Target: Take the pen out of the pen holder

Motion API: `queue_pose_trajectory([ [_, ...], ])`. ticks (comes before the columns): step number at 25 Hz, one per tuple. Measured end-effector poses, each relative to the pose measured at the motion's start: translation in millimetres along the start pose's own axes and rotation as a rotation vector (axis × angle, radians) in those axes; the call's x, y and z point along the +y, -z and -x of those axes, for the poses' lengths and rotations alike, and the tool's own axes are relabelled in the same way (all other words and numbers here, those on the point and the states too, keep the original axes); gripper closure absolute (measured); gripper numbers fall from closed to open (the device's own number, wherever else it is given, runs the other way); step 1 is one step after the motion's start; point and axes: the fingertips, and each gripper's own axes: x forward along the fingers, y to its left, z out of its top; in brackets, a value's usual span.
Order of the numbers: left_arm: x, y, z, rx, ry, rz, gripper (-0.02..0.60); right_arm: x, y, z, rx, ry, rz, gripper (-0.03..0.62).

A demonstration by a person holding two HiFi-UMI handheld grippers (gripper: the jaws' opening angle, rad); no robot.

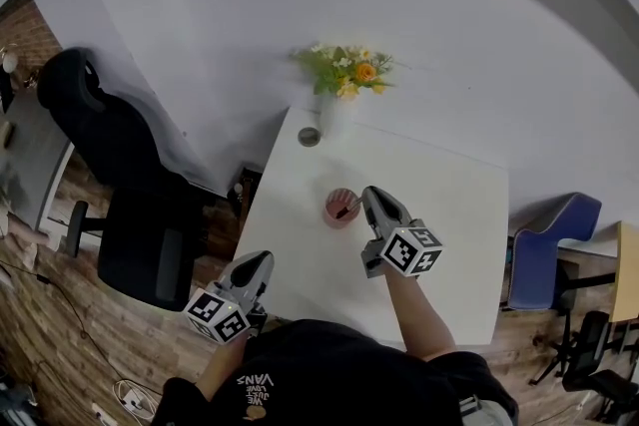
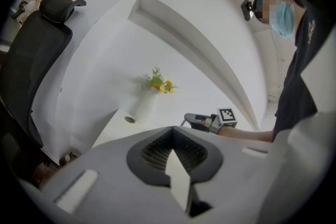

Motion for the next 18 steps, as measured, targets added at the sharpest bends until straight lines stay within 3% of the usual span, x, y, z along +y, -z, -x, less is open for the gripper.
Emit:
queue_pose_trajectory([
  [10, -24.8, 8.6, -15.7, 0.007, 0.045, -0.006, 0.529, 6.6, -30.2, 37.5, -0.062, -0.043, -0.014, 0.563],
  [18, -37.4, 5.9, -24.4, -0.012, 0.032, -0.028, 0.529, -5.4, -35.1, 73.9, -0.072, -0.030, -0.019, 0.563],
])
